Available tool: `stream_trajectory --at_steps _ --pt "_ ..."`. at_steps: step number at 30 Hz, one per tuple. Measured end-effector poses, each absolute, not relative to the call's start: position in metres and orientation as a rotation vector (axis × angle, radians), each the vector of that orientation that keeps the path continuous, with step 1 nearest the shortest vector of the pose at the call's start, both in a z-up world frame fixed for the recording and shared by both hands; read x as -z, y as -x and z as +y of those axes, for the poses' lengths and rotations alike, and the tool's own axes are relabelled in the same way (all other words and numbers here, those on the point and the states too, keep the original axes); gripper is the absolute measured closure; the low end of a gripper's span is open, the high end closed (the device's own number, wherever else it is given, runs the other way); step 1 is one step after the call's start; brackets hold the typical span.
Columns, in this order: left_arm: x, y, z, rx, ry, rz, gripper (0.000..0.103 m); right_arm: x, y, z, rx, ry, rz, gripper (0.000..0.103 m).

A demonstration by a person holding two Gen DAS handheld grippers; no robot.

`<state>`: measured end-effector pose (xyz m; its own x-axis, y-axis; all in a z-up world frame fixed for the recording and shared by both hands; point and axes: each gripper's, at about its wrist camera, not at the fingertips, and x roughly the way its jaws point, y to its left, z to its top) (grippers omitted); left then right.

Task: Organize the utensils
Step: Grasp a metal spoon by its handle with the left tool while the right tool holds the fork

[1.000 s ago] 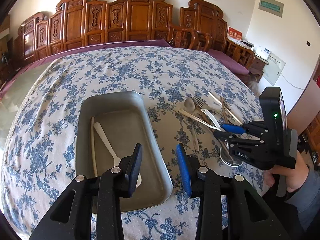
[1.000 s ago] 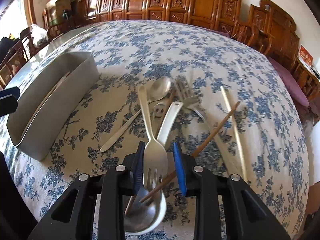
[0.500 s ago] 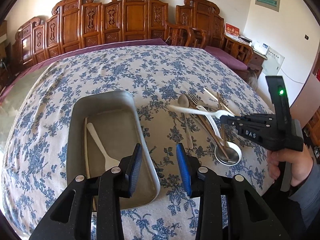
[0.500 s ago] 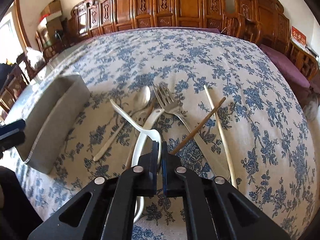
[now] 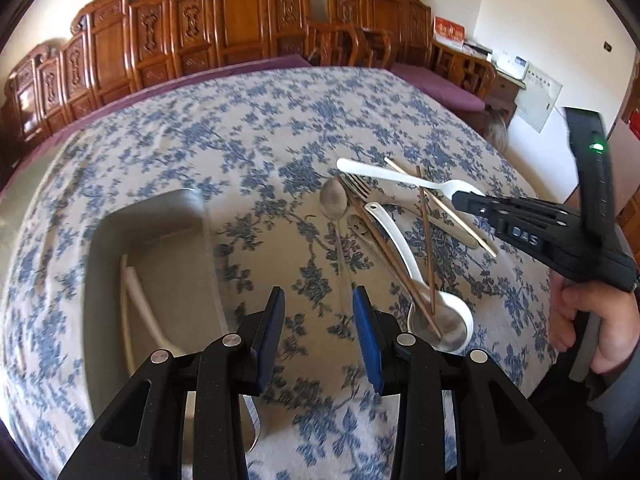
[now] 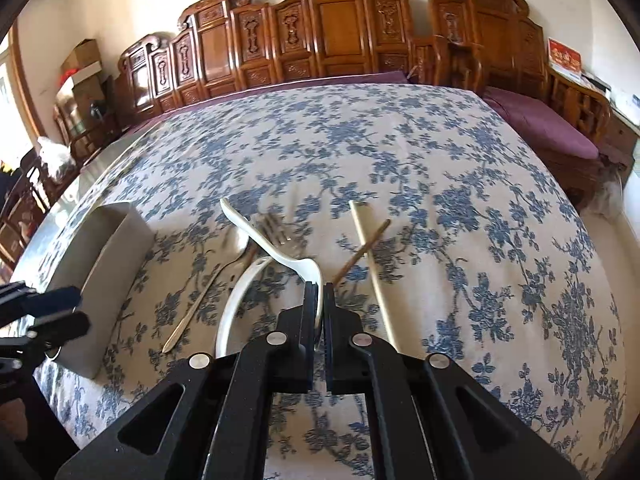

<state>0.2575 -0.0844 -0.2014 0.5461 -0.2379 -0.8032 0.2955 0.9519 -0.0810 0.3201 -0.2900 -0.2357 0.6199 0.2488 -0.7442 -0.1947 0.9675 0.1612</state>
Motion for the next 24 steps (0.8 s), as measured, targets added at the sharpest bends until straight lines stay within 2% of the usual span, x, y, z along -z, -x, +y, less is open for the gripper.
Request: stream_trajectory --at_steps 4,11,24 --pt "0.212 -0.282 -0.096 0.327 -0.055 0.981 0.07 0.238 -0.322 -0.291 -0.241 -0.057 0.877 0.099" --pt "0.234 -0.32 -0.118 0.334 -0.076 1.047 0.083 0.237 -0.326 -0.294 -0.259 -0.109 0.876 0.098" --pt "0.256 -0.349 -0.145 0.277 -0.148 1.118 0.092 0.235 -0.329 -0.301 -0.273 -0.176 0.875 0.098"
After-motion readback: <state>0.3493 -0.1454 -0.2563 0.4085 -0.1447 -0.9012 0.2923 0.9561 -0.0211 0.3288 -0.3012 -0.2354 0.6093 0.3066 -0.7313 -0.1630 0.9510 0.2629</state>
